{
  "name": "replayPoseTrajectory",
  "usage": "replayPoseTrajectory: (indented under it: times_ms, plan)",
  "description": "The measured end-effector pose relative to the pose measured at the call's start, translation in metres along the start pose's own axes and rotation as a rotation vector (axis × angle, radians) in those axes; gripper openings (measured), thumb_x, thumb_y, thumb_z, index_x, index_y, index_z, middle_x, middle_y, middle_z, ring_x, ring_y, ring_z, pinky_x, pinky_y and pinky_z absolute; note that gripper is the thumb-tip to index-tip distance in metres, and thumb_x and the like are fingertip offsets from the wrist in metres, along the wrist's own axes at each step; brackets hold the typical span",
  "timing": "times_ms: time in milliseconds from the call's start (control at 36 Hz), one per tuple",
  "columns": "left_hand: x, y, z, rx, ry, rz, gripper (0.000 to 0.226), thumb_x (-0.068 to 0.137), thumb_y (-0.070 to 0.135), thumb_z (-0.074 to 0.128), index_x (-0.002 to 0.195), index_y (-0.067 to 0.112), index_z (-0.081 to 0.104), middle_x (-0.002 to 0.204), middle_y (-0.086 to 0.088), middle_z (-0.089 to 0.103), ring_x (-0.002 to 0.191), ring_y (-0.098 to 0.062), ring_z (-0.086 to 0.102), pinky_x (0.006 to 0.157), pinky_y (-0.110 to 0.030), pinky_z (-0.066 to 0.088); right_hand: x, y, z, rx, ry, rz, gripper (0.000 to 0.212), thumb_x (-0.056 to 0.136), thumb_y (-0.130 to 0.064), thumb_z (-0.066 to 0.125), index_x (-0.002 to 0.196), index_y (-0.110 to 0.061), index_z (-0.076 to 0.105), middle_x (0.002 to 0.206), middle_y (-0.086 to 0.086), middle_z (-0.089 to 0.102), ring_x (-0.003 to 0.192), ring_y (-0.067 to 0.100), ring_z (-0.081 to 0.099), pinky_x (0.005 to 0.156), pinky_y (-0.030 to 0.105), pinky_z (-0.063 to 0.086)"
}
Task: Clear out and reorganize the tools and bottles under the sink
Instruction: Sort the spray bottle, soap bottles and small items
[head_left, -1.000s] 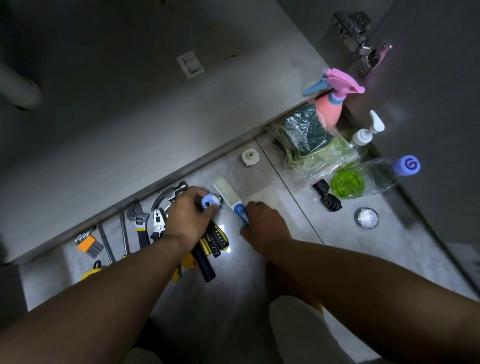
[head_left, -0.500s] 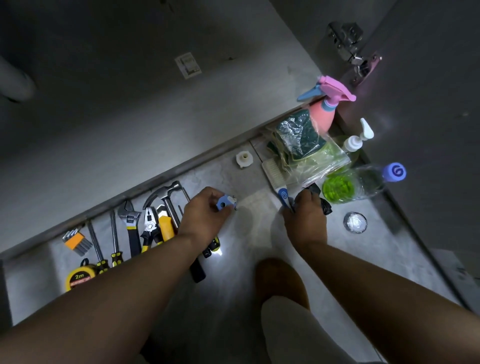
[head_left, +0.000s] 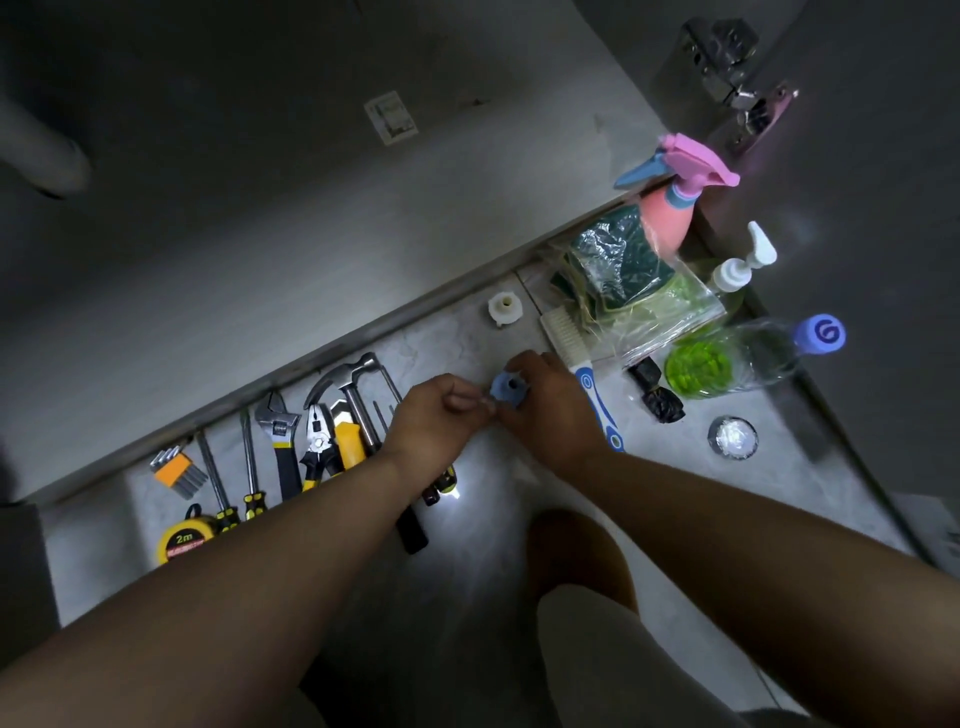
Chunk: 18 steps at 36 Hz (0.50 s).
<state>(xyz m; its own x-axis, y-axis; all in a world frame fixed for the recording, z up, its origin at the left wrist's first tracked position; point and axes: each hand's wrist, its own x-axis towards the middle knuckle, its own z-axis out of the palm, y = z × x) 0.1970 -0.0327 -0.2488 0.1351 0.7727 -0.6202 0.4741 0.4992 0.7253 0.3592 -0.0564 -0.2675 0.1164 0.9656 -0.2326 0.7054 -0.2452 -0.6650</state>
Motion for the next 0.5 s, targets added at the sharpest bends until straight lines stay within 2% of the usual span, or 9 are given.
replayPoseTrajectory:
  times_ms: [139, 250, 333, 389, 444, 500]
  plan:
    - [-0.004, -0.015, -0.036, 0.181, -0.016, 0.061, 0.012, 0.093, 0.010, 0.069, 0.098, 0.021, 0.073, 0.099, -0.001, 0.074, 0.098, -0.016, 0.070, 0.097, -0.030, 0.053, 0.028, -0.001, -0.012, -0.203, 0.032, 0.040, 0.041, 0.082, -0.018, 0.070, 0.120, -0.008, 0.059, 0.117, 0.018, 0.058, 0.099, 0.040, 0.061, 0.078, 0.041, 0.049]
    - [-0.014, -0.019, -0.076, 0.348, -0.067, 0.083, 0.015, 0.094, 0.004, 0.064, 0.099, 0.017, 0.071, 0.100, -0.003, 0.074, 0.098, -0.017, 0.069, 0.085, -0.012, 0.049, 0.040, -0.007, -0.015, -0.287, -0.020, 0.035, 0.042, 0.087, -0.013, 0.065, 0.127, -0.006, 0.055, 0.122, 0.021, 0.053, 0.099, 0.043, 0.061, 0.082, 0.045, 0.051]
    - [-0.023, -0.013, -0.115, 0.536, -0.169, 0.071, 0.013, 0.095, 0.006, 0.063, 0.105, 0.009, 0.070, 0.103, -0.004, 0.073, 0.102, -0.022, 0.069, 0.094, -0.025, 0.052, 0.033, -0.014, -0.018, -0.351, -0.011, 0.039, 0.046, 0.086, -0.015, 0.066, 0.128, -0.007, 0.050, 0.129, 0.022, 0.044, 0.089, 0.046, 0.062, 0.074, 0.048, 0.054]
    - [-0.032, -0.002, -0.143, 0.668, -0.253, 0.004, 0.017, 0.095, 0.009, 0.066, 0.112, 0.007, 0.069, 0.106, -0.008, 0.072, 0.104, -0.026, 0.069, 0.095, -0.030, 0.052, 0.028, -0.023, -0.023, -0.431, -0.020, -0.002, 0.046, 0.085, -0.020, 0.066, 0.125, -0.008, 0.047, 0.126, 0.021, 0.043, 0.082, 0.046, 0.062, 0.068, 0.048, 0.054]
    - [-0.044, 0.011, -0.168, 0.739, -0.335, -0.038, 0.025, 0.095, 0.009, 0.068, 0.118, 0.000, 0.067, 0.115, -0.013, 0.070, 0.108, -0.029, 0.068, 0.092, -0.025, 0.052, 0.027, -0.037, -0.032, -0.444, -0.163, -0.083, 0.043, 0.087, -0.025, 0.066, 0.122, -0.009, 0.047, 0.122, 0.020, 0.048, 0.088, 0.044, 0.063, 0.073, 0.047, 0.054]
    - [-0.057, 0.025, -0.193, 0.882, -0.362, -0.044, 0.030, 0.096, 0.017, 0.068, 0.124, 0.006, 0.066, 0.121, -0.007, 0.067, 0.100, -0.020, 0.067, 0.077, -0.010, 0.045, 0.030, -0.060, -0.043, -0.439, -0.447, -0.178, 0.031, 0.090, -0.030, 0.066, 0.112, -0.014, 0.051, 0.122, 0.014, 0.058, 0.101, 0.036, 0.063, 0.085, 0.043, 0.052]
